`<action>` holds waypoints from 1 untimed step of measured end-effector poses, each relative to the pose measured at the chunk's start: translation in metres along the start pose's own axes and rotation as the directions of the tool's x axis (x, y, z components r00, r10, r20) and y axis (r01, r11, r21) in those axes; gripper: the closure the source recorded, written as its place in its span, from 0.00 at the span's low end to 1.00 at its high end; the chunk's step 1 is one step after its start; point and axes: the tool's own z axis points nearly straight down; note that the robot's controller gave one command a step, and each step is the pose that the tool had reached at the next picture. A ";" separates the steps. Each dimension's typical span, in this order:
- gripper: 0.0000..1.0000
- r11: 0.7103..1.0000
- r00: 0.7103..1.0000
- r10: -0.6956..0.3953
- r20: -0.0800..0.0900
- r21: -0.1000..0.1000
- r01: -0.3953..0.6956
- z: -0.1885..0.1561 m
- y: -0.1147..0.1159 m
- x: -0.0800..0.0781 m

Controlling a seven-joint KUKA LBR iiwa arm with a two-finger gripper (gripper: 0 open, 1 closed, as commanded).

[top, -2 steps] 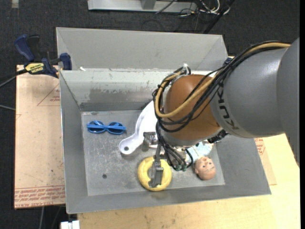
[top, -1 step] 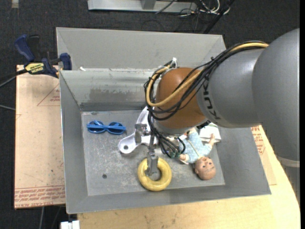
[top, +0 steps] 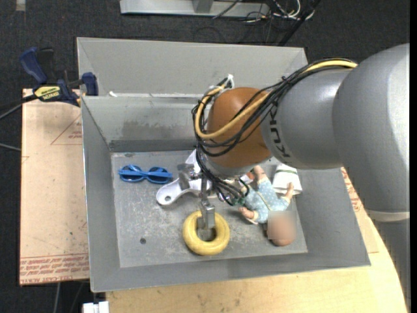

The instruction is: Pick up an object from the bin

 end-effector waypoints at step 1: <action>0.00 0.995 0.995 -0.099 0.003 0.002 0.099 0.002 0.003 -0.005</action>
Offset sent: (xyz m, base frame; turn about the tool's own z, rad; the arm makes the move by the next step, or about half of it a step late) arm -0.0739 0.0214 -0.0050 -0.1226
